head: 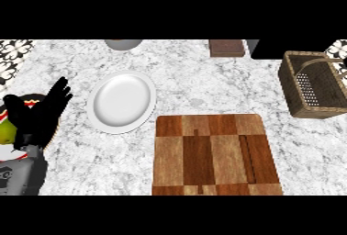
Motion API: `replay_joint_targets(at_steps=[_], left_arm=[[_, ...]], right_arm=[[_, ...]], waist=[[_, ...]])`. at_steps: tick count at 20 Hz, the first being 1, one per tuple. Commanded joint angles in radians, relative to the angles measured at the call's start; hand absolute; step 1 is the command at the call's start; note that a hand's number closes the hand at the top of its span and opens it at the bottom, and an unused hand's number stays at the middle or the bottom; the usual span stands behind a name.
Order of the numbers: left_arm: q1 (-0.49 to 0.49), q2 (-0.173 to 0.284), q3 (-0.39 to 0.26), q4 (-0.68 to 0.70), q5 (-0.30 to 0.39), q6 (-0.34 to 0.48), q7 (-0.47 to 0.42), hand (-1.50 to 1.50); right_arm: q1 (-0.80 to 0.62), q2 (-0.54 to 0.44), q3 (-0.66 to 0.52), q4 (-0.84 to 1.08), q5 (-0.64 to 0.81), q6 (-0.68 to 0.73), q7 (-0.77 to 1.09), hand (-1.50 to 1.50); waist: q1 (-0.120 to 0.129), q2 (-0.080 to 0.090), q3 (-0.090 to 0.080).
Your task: Pick the eggplant from the cutting board and place it in the basket
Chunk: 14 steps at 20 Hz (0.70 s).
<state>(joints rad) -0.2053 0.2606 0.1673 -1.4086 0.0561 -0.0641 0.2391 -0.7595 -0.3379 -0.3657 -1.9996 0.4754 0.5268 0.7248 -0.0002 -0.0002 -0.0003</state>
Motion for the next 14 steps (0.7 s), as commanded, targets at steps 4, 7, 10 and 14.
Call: replay_joint_targets(at_steps=[4, 7, 10, 14], left_arm=[[0.026, 0.000, 0.015, -0.007, 0.015, -0.021, -0.019, 0.00], [0.036, -0.027, -0.009, -0.022, -0.017, 0.010, -0.007, 0.00], [0.003, 0.032, 0.036, 0.003, 0.018, -0.044, -0.006, 0.00], [-0.070, -0.019, 0.001, 0.066, -0.025, 0.017, 0.002, 0.00]], right_arm=[[0.027, -0.120, -0.108, 0.265, -0.030, -0.082, -0.258, 1.50], [0.104, -0.124, -0.142, 0.265, -0.068, -0.095, -0.302, 1.50], [0.138, -0.080, -0.073, 0.316, -0.005, -0.193, -0.383, 1.50], [0.090, -0.092, -0.155, 0.465, 0.042, -0.305, -0.337, -1.50]], waist=[[0.008, 0.002, 0.000], [0.003, 0.000, 0.001], [0.005, 0.001, 0.000], [0.000, 0.005, 0.000]])
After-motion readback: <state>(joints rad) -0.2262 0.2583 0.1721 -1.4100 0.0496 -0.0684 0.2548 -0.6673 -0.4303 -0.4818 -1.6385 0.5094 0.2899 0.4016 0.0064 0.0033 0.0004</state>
